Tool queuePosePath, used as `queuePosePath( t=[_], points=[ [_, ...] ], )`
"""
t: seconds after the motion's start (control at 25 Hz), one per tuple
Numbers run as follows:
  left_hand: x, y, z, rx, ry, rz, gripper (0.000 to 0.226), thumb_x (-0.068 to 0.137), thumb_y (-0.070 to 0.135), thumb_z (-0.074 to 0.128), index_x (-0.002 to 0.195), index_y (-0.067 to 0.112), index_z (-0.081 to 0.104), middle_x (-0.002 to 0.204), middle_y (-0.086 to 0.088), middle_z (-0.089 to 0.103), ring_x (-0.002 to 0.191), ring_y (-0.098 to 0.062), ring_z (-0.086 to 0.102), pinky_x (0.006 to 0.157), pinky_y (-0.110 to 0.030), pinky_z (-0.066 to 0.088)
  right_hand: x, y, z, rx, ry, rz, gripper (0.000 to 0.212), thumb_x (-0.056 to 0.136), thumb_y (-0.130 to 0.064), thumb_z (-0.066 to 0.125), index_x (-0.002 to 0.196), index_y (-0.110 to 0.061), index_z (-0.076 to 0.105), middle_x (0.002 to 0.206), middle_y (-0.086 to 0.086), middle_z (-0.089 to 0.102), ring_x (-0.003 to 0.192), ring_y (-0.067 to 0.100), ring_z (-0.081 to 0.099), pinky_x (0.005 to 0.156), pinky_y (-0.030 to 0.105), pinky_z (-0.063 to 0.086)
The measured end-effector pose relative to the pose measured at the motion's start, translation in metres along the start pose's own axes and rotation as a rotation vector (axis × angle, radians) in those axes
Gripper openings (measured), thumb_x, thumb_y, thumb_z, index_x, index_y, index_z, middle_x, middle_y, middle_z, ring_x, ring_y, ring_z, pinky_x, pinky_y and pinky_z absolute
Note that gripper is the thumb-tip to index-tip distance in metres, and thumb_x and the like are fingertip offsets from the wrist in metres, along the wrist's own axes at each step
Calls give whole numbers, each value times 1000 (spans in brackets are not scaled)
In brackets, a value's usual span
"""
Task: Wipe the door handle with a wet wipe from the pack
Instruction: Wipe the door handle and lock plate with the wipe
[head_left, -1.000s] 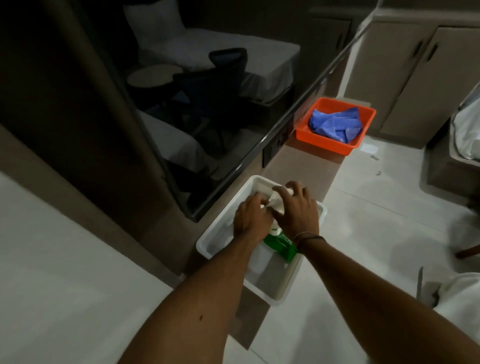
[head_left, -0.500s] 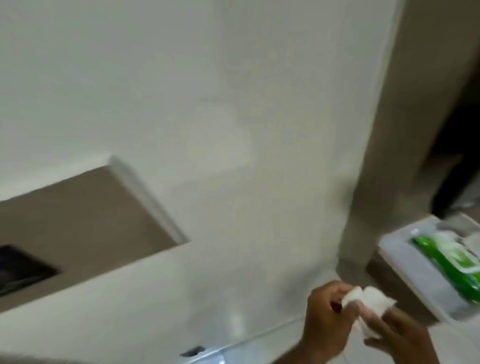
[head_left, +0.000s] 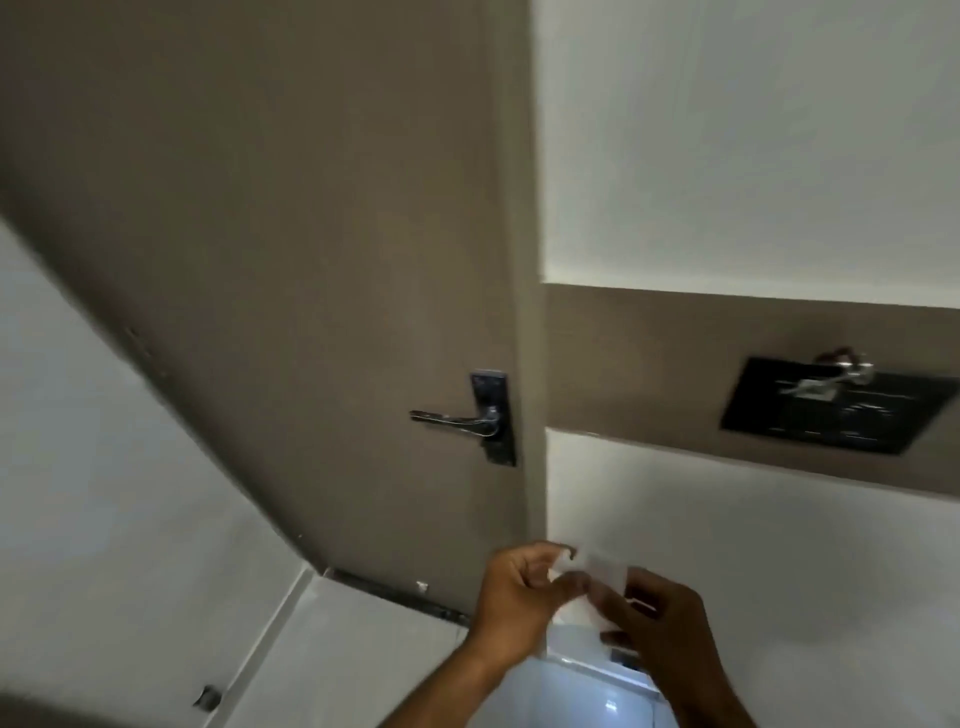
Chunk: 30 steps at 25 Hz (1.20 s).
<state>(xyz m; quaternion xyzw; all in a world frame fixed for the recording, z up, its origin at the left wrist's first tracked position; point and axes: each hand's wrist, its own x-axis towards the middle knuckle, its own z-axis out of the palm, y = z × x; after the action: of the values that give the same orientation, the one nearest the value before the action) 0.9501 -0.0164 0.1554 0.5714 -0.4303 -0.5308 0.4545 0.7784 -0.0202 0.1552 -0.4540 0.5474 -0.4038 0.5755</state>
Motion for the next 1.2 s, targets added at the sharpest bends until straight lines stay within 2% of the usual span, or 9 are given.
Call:
queuePosePath(
  t=[0.12,0.24,0.36,0.44,0.6,0.76,0.92,1.04,1.2],
  points=[
    [24,15,-101,-14,25,60,19,90,1,80,95,20,81,91,3,84,85,-17,80,69,-24,64,25,-42,92,-33,-44,-65,8,71,-31,80,78,-27,82,87,4,80,79,18,77,60,27,62],
    [61,34,-167,56,157,182,24,92,-4,76,99,19,79,93,0,82,92,-31,76,71,-30,66,56,-74,133,-118,229,-192,11,81,-23,80,89,-16,78,89,6,78,81,22,75,65,35,64],
    [106,66,-211,476,455,551,36,99,22,74,134,22,67,134,-1,71,123,-8,63,97,-25,55,84,-109,161,-507,627,-478,13,81,-20,75,75,-30,69,67,-11,69,60,5,64,48,18,49],
    [138,96,-227,712,629,798,55,100,35,67,151,25,52,161,-6,51,148,-15,46,119,-36,40,100,-120,185,-743,707,-507,13,75,-21,70,68,-27,60,61,-10,61,52,7,54,46,13,29],
    [197,156,-235,1078,766,1122,74,102,55,57,165,29,29,174,-14,19,162,-37,17,130,-66,7,130,-116,221,-926,693,-378,16,76,-24,78,79,-20,63,92,3,67,64,18,58,58,22,45],
    [241,177,-237,1174,732,1249,82,104,69,43,170,34,7,173,-14,11,162,-37,13,126,-72,0,136,-106,232,-1087,608,-398,28,85,-42,74,94,-16,75,105,7,70,83,25,70,74,32,57],
    [265,174,-236,1166,767,1304,77,108,67,35,168,37,-3,173,-14,8,167,-32,-1,128,-69,-4,131,-95,217,-1531,403,-420,38,79,-22,82,115,-14,71,124,13,69,110,35,61,89,44,56],
    [277,165,-232,1127,819,1331,70,110,61,32,169,36,2,174,-10,2,165,-24,-20,130,-66,-7,129,-98,208,-1636,311,-409,59,63,-19,93,117,-11,70,122,17,70,107,39,64,81,48,59],
    [284,142,-223,1096,845,1357,65,112,50,35,169,34,9,174,-9,8,167,-25,-14,131,-66,-1,131,-100,197,-1680,288,-517,77,48,-18,99,118,-8,70,112,20,73,89,39,70,66,47,62]
  ],
)
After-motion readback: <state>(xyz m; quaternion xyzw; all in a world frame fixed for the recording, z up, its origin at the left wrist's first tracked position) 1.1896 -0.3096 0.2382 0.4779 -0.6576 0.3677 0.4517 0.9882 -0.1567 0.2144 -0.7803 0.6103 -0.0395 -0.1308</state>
